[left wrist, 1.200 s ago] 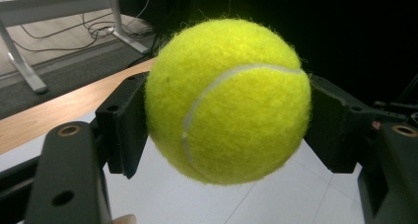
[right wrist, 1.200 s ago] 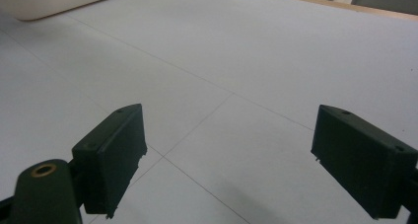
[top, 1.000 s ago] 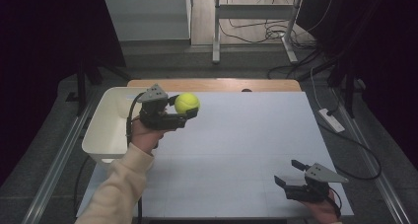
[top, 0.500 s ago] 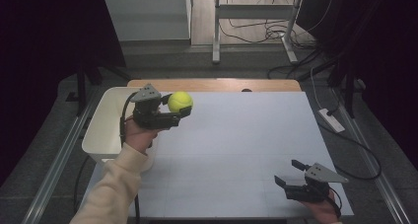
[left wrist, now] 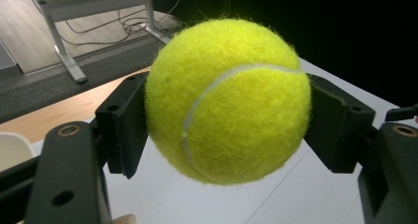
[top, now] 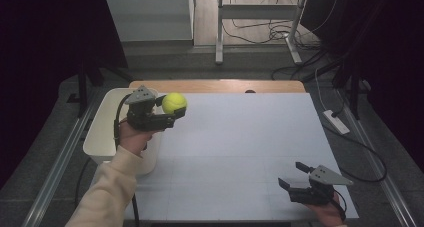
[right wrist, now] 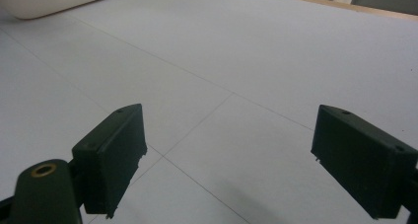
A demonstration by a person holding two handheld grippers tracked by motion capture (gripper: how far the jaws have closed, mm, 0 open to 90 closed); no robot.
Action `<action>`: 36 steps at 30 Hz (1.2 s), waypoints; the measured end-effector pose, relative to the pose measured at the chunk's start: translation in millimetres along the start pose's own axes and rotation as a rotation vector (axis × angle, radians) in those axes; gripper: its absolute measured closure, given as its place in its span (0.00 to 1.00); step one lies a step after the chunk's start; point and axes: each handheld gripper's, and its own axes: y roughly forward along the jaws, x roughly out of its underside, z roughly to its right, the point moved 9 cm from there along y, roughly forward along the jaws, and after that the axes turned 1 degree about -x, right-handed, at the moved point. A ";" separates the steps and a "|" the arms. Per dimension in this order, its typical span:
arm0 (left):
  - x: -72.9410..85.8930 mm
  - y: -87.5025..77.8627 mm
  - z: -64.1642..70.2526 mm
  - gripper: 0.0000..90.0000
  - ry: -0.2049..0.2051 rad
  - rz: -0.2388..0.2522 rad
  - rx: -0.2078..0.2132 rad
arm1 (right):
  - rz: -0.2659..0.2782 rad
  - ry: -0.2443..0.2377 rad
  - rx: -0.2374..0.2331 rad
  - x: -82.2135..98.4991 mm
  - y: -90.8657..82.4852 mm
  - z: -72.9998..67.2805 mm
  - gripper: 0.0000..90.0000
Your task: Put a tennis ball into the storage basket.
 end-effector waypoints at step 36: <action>24.9 -25.3 -55.7 0.30 -0.062 -0.026 -0.155 | -0.002 -0.002 0.004 0.2 0.5 -0.3 0.15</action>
